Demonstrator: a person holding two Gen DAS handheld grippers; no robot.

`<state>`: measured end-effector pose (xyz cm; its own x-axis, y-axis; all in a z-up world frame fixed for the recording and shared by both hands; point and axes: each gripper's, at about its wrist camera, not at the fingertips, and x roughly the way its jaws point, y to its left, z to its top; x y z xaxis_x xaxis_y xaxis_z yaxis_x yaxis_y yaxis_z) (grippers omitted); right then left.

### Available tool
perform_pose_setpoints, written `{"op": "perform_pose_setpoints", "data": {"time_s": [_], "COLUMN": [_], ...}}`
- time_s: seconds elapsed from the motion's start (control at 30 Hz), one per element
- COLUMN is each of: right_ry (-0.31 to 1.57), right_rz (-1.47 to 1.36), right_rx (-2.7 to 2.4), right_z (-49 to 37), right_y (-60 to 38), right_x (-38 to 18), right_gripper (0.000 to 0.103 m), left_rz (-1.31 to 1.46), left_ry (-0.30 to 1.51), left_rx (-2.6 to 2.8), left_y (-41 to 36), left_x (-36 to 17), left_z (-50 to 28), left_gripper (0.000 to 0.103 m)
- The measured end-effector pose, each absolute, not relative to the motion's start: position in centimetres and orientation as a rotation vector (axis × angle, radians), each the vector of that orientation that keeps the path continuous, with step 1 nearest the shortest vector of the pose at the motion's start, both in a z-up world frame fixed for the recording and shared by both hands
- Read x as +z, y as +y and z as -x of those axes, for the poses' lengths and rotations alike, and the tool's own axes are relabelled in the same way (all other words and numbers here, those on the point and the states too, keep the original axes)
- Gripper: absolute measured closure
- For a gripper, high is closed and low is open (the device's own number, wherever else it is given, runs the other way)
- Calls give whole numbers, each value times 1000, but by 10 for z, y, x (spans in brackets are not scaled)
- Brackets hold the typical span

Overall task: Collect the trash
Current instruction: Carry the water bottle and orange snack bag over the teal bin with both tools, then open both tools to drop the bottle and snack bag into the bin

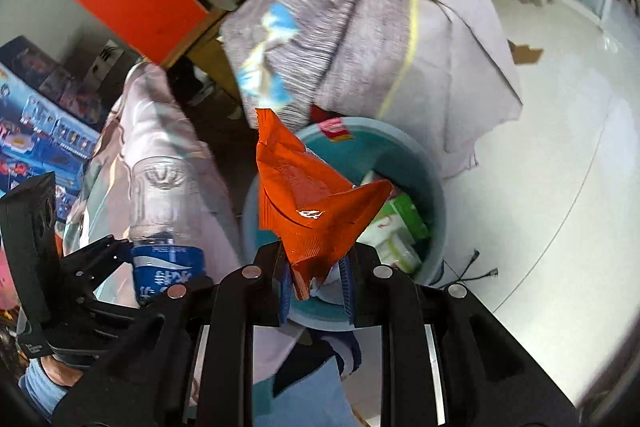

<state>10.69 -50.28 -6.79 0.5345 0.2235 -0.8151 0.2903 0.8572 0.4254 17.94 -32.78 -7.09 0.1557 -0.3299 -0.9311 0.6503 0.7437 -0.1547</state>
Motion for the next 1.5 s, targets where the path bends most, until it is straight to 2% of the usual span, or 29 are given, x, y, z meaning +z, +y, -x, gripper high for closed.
{"op": "perform_pose_setpoints", "data": {"time_s": [0.43,1.13,1.23,1.33,1.5], "right_ry": [1099,1150,1163,1157,1142], "right_rz": [-610,-573,-556,-549,-547], "right_rx": [-83,-48,-34,-31,-36], "right_z": [-110,-124,-130,-132,-129], "right_y": [-532,-508,-499,-494,-489], "right_x": [-106,-116,-115,-112,-103], "right_gripper": [84,82,76,56,49], "left_rz": [-357,-318,-316,-299,-290], "left_ry": [1332,1281,1271,1270,1255], "left_rx": [-697,-674,-662,-652,-645], "left_y": [-374,-340,-333,-324,-314], "left_x": [-120,-96,-93,-90,-83], "left_z": [-214,-192,-189,-188,-185], "left_gripper": [19,9,8,8,8]}}
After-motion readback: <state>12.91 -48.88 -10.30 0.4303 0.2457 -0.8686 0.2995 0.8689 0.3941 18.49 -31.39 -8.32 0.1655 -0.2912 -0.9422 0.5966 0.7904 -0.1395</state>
